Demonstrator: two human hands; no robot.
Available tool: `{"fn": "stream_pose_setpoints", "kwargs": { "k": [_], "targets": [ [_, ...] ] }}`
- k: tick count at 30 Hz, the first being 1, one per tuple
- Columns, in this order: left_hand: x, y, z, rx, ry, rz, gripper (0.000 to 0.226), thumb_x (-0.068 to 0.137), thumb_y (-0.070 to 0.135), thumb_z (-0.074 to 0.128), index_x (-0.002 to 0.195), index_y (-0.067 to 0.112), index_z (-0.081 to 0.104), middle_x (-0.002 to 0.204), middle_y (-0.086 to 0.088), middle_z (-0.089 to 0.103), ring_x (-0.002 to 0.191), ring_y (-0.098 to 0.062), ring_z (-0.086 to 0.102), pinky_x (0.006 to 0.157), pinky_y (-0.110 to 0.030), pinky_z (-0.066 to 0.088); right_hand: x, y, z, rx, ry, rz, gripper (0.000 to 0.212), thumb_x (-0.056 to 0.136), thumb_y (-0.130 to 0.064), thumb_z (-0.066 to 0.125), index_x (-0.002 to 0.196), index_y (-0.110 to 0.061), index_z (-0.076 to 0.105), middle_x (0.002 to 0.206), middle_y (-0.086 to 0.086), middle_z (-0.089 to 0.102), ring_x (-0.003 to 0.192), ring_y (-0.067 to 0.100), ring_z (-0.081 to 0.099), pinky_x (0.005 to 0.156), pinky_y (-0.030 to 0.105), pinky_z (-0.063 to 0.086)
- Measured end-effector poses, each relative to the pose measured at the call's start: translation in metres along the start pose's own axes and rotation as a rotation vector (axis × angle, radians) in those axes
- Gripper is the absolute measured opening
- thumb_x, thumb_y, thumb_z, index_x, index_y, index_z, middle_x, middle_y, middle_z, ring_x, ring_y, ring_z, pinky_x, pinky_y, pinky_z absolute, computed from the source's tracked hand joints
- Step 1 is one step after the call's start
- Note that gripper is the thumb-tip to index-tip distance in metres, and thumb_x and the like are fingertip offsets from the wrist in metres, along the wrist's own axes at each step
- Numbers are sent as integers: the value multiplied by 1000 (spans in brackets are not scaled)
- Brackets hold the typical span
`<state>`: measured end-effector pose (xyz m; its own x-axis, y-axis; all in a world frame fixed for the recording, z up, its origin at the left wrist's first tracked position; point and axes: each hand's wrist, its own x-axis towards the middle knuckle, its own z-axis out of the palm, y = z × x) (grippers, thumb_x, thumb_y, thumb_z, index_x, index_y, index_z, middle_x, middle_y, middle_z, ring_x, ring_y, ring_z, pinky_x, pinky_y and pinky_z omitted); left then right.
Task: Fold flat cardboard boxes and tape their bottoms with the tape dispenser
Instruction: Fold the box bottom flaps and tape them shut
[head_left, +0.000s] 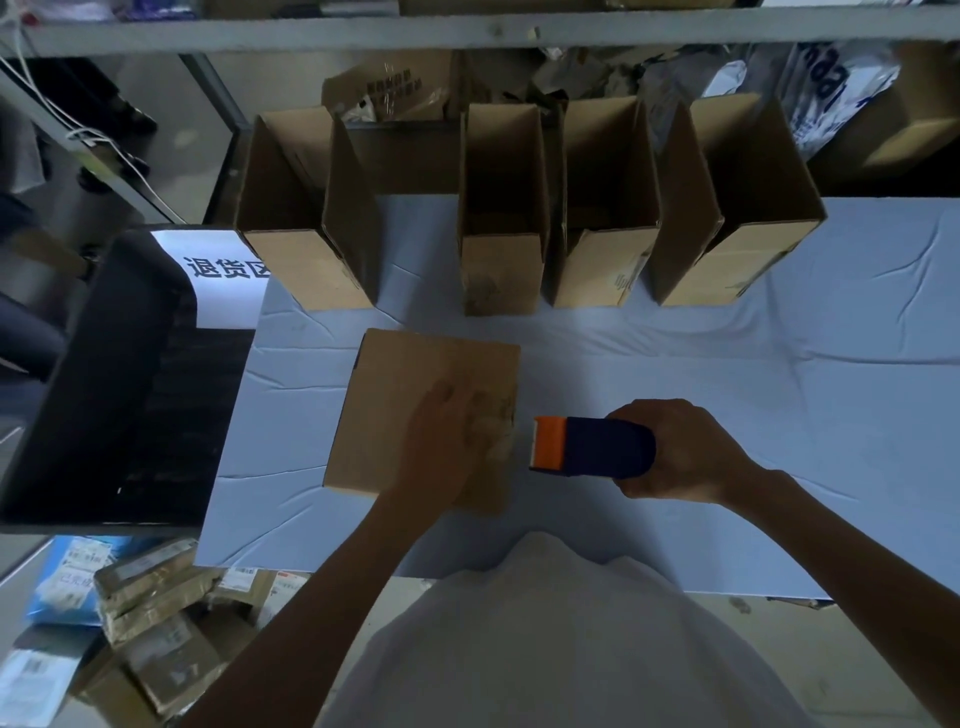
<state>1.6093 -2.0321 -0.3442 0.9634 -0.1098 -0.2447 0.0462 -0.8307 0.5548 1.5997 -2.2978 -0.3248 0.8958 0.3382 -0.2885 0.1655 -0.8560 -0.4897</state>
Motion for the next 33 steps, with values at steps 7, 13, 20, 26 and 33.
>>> {"fn": "stream_pose_setpoints", "kwargs": {
  "k": [7,13,20,26,33],
  "targets": [
    [19,-4,2,35,32,167,43,89,19,57,132,19,49,121,-7,48,109,-17,42,94,-15,23,16,-3,-15,-50,-12,37,47,52,-33,81,96,-31,64,83,-14,65,77,7,60,65,24,48],
    [28,-4,7,-129,102,183,21,87,17,58,106,10,66,107,-6,60,102,-21,50,96,-27,33,40,-15,-33,-139,-88,34,42,52,-34,80,86,-35,57,73,-16,59,73,7,57,57,18,38],
    [28,-8,7,-156,189,256,11,82,18,65,91,17,72,101,9,51,96,3,36,92,-7,19,62,-48,-30,-303,-158,42,47,52,-36,79,93,-22,61,81,-5,62,70,13,58,61,24,48],
    [43,-13,30,27,196,-107,15,87,28,61,101,24,65,108,11,53,110,4,40,99,-13,28,70,-67,-35,-521,-194,-10,51,60,-38,78,100,-18,53,82,-3,50,72,14,53,64,24,42],
    [34,-16,12,-18,142,289,16,90,31,57,98,25,70,106,-3,56,96,-10,43,85,-14,22,52,-27,-40,-503,-219,88,44,60,-39,75,96,-23,56,87,-5,62,77,14,60,65,22,42]
  ]
}}
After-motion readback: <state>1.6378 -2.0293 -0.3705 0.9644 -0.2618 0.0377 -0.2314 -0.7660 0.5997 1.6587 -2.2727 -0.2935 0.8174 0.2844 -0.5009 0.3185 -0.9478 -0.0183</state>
